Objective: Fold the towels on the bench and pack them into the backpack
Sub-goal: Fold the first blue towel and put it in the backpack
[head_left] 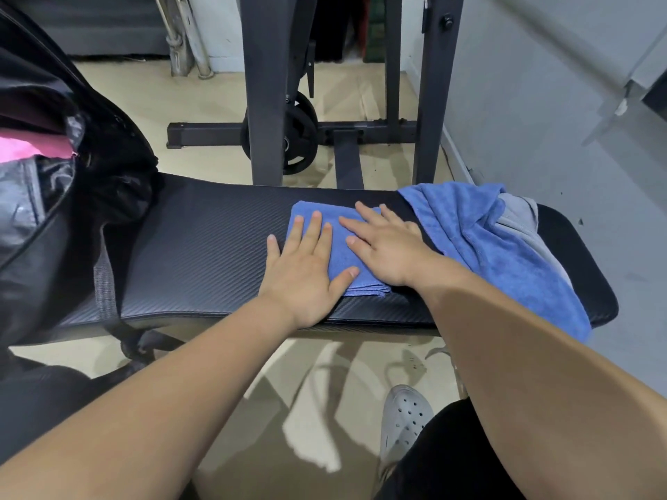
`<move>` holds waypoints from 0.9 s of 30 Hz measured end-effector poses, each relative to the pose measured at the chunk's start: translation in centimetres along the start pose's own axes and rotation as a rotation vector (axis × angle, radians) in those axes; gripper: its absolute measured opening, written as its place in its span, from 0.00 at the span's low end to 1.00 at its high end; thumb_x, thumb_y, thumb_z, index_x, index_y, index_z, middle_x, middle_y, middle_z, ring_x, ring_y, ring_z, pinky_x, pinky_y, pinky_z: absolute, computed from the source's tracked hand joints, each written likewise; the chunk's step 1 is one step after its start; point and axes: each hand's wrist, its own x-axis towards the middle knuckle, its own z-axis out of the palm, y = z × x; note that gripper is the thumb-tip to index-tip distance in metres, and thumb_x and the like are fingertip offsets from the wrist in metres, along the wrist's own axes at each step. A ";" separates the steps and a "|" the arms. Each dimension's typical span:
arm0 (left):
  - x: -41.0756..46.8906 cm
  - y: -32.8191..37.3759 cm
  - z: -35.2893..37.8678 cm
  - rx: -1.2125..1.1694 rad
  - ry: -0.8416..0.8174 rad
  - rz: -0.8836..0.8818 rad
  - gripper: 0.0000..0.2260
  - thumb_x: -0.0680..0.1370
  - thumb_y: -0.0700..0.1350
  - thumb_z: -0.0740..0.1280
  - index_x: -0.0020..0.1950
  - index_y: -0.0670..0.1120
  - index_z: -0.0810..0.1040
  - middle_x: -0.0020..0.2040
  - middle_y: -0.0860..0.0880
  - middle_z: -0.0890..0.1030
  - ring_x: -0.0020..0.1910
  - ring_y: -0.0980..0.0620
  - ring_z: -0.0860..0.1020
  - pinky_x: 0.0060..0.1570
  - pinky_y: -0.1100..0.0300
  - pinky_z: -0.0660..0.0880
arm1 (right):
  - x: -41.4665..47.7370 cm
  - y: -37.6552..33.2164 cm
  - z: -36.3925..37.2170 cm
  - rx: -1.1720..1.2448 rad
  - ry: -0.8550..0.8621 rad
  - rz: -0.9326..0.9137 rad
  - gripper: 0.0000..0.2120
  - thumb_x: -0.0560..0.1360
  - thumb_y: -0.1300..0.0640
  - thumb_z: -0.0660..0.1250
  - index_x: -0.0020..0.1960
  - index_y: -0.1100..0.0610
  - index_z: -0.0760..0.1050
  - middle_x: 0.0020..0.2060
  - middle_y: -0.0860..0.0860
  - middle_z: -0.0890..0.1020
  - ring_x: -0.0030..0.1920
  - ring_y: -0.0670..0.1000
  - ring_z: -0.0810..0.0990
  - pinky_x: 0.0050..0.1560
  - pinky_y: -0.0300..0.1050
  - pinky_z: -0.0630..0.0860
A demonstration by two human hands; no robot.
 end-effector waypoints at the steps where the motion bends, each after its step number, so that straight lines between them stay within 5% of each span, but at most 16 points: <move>1: -0.3 0.0 -0.2 -0.009 0.006 0.016 0.37 0.80 0.67 0.45 0.83 0.47 0.42 0.82 0.51 0.37 0.80 0.48 0.36 0.77 0.38 0.42 | -0.1 0.0 0.0 -0.017 -0.005 0.008 0.24 0.84 0.39 0.47 0.80 0.36 0.55 0.82 0.43 0.48 0.81 0.54 0.43 0.76 0.57 0.47; 5: -1.8 -0.8 -1.5 -0.038 0.070 0.063 0.33 0.82 0.63 0.48 0.83 0.48 0.49 0.83 0.51 0.43 0.81 0.48 0.42 0.78 0.40 0.44 | -0.1 -1.2 -0.8 -0.101 0.029 0.046 0.30 0.79 0.31 0.52 0.79 0.38 0.59 0.78 0.46 0.59 0.77 0.58 0.54 0.74 0.56 0.54; 9: -3.3 -3.4 -2.8 -0.073 0.085 0.011 0.33 0.79 0.66 0.50 0.81 0.51 0.57 0.83 0.49 0.51 0.81 0.46 0.50 0.78 0.41 0.50 | -1.7 -3.1 -1.6 -0.145 0.028 0.101 0.37 0.69 0.22 0.58 0.72 0.42 0.67 0.62 0.51 0.69 0.67 0.58 0.64 0.67 0.56 0.62; 14: -5.3 -5.6 -2.8 -0.140 0.071 -0.029 0.41 0.70 0.74 0.46 0.77 0.54 0.65 0.80 0.48 0.62 0.76 0.43 0.61 0.73 0.44 0.61 | -3.4 -3.6 -2.9 0.066 -0.092 0.069 0.23 0.72 0.31 0.68 0.56 0.47 0.75 0.46 0.43 0.73 0.51 0.50 0.76 0.47 0.46 0.70; 18: -5.1 -6.2 -2.8 -0.168 0.038 -0.058 0.45 0.67 0.76 0.50 0.79 0.53 0.62 0.81 0.50 0.60 0.77 0.45 0.60 0.74 0.44 0.60 | -5.0 -3.8 -3.1 0.153 -0.299 0.018 0.17 0.71 0.33 0.69 0.48 0.45 0.77 0.37 0.47 0.84 0.38 0.47 0.83 0.42 0.45 0.77; 20: -4.7 -6.4 -2.6 -0.138 -0.001 -0.033 0.48 0.66 0.77 0.54 0.80 0.53 0.59 0.82 0.51 0.57 0.79 0.46 0.57 0.76 0.43 0.57 | -5.1 -3.7 -3.1 0.205 -0.263 0.004 0.15 0.73 0.36 0.70 0.46 0.47 0.77 0.35 0.46 0.82 0.36 0.46 0.81 0.40 0.43 0.74; 22: -4.3 -6.9 -2.4 -0.161 -0.038 -0.010 0.49 0.66 0.77 0.59 0.81 0.53 0.56 0.82 0.52 0.56 0.79 0.47 0.56 0.76 0.44 0.57 | -4.2 -3.3 -2.8 0.281 -0.006 0.010 0.15 0.75 0.38 0.70 0.47 0.50 0.77 0.38 0.44 0.78 0.41 0.47 0.77 0.43 0.42 0.71; 24: -3.8 -7.6 -2.8 -0.236 -0.045 0.034 0.49 0.67 0.73 0.68 0.81 0.51 0.58 0.80 0.52 0.61 0.78 0.47 0.60 0.75 0.48 0.60 | -3.0 -2.9 -2.1 0.276 0.200 -0.014 0.19 0.74 0.39 0.71 0.59 0.49 0.76 0.51 0.47 0.78 0.55 0.50 0.76 0.56 0.46 0.73; 27: -2.5 -8.6 -4.0 -0.308 -0.022 0.065 0.51 0.63 0.69 0.75 0.79 0.48 0.63 0.75 0.52 0.70 0.74 0.48 0.67 0.71 0.51 0.67 | -1.8 -2.8 -1.4 0.085 0.022 -0.117 0.46 0.69 0.37 0.75 0.80 0.45 0.57 0.76 0.49 0.64 0.76 0.53 0.60 0.74 0.56 0.63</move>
